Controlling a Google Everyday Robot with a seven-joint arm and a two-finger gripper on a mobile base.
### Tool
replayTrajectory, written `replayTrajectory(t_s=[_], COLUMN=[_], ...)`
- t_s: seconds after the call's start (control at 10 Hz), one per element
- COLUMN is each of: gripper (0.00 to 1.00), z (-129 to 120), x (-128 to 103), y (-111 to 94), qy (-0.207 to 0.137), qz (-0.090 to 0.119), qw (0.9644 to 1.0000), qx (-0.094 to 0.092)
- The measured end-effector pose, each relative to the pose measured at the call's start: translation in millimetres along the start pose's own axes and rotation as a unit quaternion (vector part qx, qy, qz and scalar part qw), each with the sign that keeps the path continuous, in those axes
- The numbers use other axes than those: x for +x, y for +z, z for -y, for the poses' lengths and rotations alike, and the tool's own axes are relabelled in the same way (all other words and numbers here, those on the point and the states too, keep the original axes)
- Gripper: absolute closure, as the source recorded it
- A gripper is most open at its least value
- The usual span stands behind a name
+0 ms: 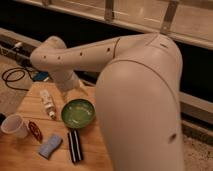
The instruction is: Move the arm in a circular motion
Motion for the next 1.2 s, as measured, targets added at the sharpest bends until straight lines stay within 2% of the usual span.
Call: replayTrajectory(t_s=[0.2,0.4,0.6,0.8,1.2], gripper=[0.35,0.35,0.35,0.35,0.35], z=[-12,-14,-13,-2,31], x=[44,100,125,133,111], y=[3,5,6,8,13], qy=[0.008,0.038,0.062,0.083,0.109], qz=[-0.013,-0.024,-0.028,-0.031,-0.033], qw=[0.9999,0.999,0.9977,0.9961,0.9933], qx=[-0.004,-0.002,0.004,0.01,0.021])
